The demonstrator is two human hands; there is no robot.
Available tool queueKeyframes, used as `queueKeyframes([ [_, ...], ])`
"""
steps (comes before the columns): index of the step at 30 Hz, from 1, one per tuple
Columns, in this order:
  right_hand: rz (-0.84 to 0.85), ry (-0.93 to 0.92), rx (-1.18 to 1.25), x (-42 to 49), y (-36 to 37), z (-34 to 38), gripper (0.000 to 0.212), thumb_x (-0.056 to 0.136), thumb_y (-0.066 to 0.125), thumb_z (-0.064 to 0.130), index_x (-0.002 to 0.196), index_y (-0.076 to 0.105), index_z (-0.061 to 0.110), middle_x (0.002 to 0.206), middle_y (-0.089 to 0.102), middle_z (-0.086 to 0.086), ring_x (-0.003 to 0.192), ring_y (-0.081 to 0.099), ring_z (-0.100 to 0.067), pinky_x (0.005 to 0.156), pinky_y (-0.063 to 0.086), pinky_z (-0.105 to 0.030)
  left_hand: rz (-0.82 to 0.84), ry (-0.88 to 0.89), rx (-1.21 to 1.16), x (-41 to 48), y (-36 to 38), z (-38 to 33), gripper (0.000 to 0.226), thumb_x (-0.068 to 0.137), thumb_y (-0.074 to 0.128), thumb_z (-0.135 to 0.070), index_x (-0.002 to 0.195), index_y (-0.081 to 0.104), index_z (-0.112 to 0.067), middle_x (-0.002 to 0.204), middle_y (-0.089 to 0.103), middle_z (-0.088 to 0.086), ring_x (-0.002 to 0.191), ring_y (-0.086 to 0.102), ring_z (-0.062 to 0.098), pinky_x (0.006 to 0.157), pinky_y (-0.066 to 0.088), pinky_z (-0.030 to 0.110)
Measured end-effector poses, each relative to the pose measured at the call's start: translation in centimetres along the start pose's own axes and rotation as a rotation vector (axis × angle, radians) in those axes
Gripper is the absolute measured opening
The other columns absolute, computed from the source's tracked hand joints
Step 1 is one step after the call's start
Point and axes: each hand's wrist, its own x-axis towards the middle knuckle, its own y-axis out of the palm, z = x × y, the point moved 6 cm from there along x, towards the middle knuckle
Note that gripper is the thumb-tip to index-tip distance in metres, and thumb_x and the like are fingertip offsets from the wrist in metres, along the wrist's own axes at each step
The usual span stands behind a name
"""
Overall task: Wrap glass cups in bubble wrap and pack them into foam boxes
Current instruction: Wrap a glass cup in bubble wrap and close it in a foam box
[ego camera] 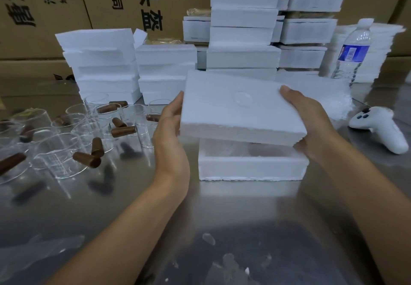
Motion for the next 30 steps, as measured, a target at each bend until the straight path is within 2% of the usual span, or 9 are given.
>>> queueKeyframes([
  [3, -0.006, 0.013, -0.030, 0.1, -0.6, 0.0, 0.028, 0.086, 0.062, 0.039, 0.066, 0.071, 0.021, 0.062, 0.070, 0.006, 0.054, 0.067, -0.010, 0.046, 0.050, -0.018, -0.021, 0.018, 0.024, 0.2, -0.2, 0.5, 0.028, 0.093, 0.039, -0.026, 0.102, 0.065, -0.025, 0.108, 0.068, -0.012, 0.108, 0.059, 0.008, 0.089, 0.044, 0.019],
  [5, 0.007, 0.024, -0.076, 0.2, -0.9, 0.0, 0.022, 0.085, 0.062, 0.040, 0.074, 0.068, 0.022, 0.063, 0.070, 0.007, 0.056, 0.067, -0.010, 0.056, 0.053, -0.020, -0.009, 0.042, 0.093, 0.1, -0.1, 0.4, 0.018, 0.088, 0.044, -0.028, 0.087, 0.063, -0.025, 0.086, 0.065, -0.022, 0.089, 0.059, -0.002, 0.075, 0.042, 0.009],
  [7, 0.012, 0.033, -0.111, 0.4, -1.3, 0.1, 0.021, 0.084, 0.063, 0.040, 0.076, 0.068, 0.022, 0.065, 0.071, 0.006, 0.059, 0.068, -0.011, 0.070, 0.051, -0.028, 0.002, 0.045, 0.148, -0.2, 0.0, 0.4, 0.013, 0.082, 0.046, -0.032, 0.080, 0.059, -0.029, 0.078, 0.063, -0.024, 0.077, 0.056, -0.007, 0.067, 0.040, 0.006],
  [12, -0.023, 0.064, -0.128, 0.6, -2.3, -0.1, 0.020, 0.083, 0.065, 0.039, 0.079, 0.067, 0.019, 0.065, 0.071, 0.005, 0.062, 0.067, -0.012, 0.074, 0.049, -0.029, 0.097, 0.045, 0.269, -0.5, 0.5, 0.6, 0.018, 0.081, 0.045, -0.040, 0.086, 0.057, -0.027, 0.110, 0.060, 0.003, 0.098, 0.054, 0.011, 0.080, 0.039, 0.019],
  [16, -0.052, 0.105, -0.139, 0.6, -2.5, -1.0, 0.023, 0.079, 0.070, 0.040, 0.079, 0.070, 0.017, 0.071, 0.073, 0.001, 0.076, 0.068, -0.021, 0.087, 0.050, -0.036, 0.109, -0.030, 0.309, -0.3, 0.4, 1.1, 0.013, 0.098, 0.045, -0.025, 0.090, 0.054, -0.026, 0.108, 0.061, -0.005, 0.103, 0.053, 0.012, 0.081, 0.038, 0.018],
  [18, -0.042, 0.121, -0.134, 0.5, -2.4, -1.4, 0.025, 0.074, 0.073, 0.042, 0.077, 0.073, 0.017, 0.081, 0.074, -0.003, 0.089, 0.068, -0.028, 0.096, 0.048, -0.042, 0.100, -0.071, 0.330, -0.1, 0.3, 1.5, 0.016, 0.099, 0.041, -0.023, 0.091, 0.053, -0.028, 0.099, 0.059, -0.010, 0.099, 0.053, 0.012, 0.079, 0.038, 0.020],
  [20, -0.024, 0.133, -0.127, 0.3, -2.3, -1.6, 0.027, 0.067, 0.074, 0.045, 0.073, 0.075, 0.019, 0.086, 0.074, -0.004, 0.092, 0.068, -0.029, 0.098, 0.046, -0.044, 0.107, -0.081, 0.327, 0.1, 0.3, 1.7, 0.017, 0.099, 0.039, -0.024, 0.100, 0.054, -0.032, 0.104, 0.058, -0.013, 0.102, 0.052, 0.009, 0.081, 0.038, 0.020],
  [25, 0.005, 0.160, -0.148, 0.7, -2.4, -1.6, 0.026, 0.075, 0.070, 0.045, 0.082, 0.071, 0.020, 0.079, 0.074, 0.001, 0.076, 0.070, -0.018, 0.090, 0.049, -0.035, 0.266, -0.077, 0.300, 0.4, 1.0, 2.0, 0.040, 0.103, 0.026, -0.018, 0.123, 0.043, -0.048, 0.139, 0.042, -0.021, 0.132, 0.034, -0.003, 0.116, 0.023, 0.027],
  [30, 0.002, 0.178, -0.177, 0.9, -2.7, -1.9, 0.021, 0.081, 0.065, 0.037, 0.083, 0.069, 0.017, 0.071, 0.072, 0.000, 0.066, 0.068, -0.017, 0.077, 0.049, -0.032, 0.290, -0.162, 0.291, 0.8, 0.8, 3.0, 0.036, 0.103, 0.025, -0.029, 0.115, 0.050, -0.052, 0.136, 0.046, -0.024, 0.134, 0.037, 0.007, 0.117, 0.025, 0.041],
])
